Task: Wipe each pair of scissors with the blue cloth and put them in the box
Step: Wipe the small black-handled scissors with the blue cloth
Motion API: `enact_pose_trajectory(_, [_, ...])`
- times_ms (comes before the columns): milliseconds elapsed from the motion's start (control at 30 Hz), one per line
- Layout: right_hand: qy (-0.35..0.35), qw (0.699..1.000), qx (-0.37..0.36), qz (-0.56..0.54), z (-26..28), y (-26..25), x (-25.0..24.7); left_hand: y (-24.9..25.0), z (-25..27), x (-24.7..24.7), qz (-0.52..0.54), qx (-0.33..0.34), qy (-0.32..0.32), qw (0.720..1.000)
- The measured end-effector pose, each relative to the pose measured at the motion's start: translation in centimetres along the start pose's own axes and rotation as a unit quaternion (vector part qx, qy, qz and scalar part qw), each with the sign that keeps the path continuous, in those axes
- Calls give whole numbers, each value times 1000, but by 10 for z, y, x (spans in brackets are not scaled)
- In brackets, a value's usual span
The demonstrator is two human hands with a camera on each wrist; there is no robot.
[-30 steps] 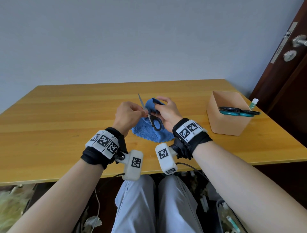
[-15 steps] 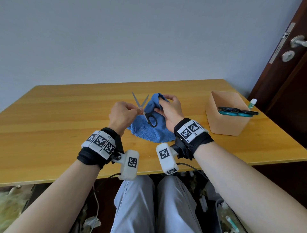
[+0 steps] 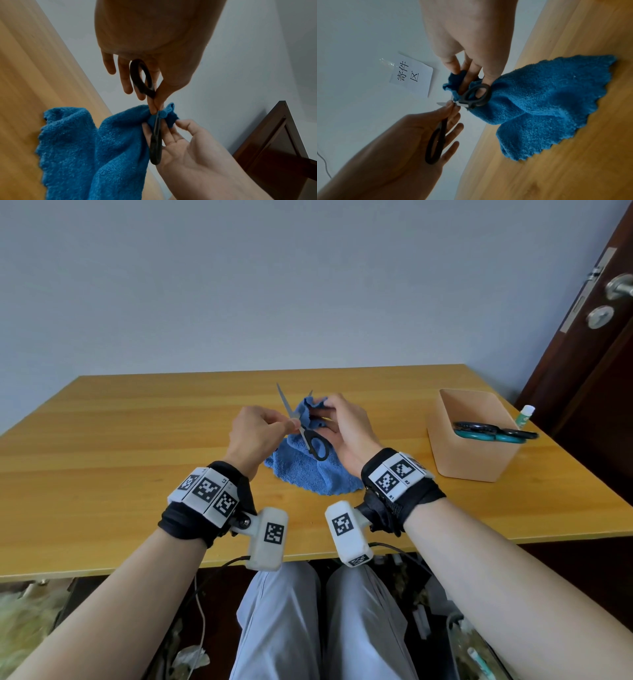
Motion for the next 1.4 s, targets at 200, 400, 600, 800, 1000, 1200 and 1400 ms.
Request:
enact_pose_trajectory(200, [-42,999,-4,2,2,3,-2,0,0,1,5,5,-1,1000])
enact_pose_trajectory(400, [-54,998,18,0,1,5,1,-2,1,7,11,9,-12,1000])
enact_pose_trajectory(600, [-24,999,33,-13,-3,1,-2,0,0,7,14,26,-9,1000])
enact_pose_trajectory(800, [-1,1000,23,-18,-3,-3,-6,1,0,11,22,28,-15,999])
enact_pose_trajectory(1000, [-13,1000,27,-4,-4,-2,-3,0,0,8,28,26,-11,999])
enact_pose_trajectory(1200, [1,999,37,-38,-6,-1,-2,0,-5,11,17,23,6,1000])
enact_pose_trajectory(1400, [13,1000,25,-6,-9,-7,-6,6,-3,14,5,44,4,999])
Point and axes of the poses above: each hand's wrist, its own z-axis away from the middle knuckle, its own x-axis out of the palm, y = z × x, the point moved 3 cm from there along -z, towards the middle knuckle, and after that the axes turned 12 degrees about -y, right-handed, at the moved point
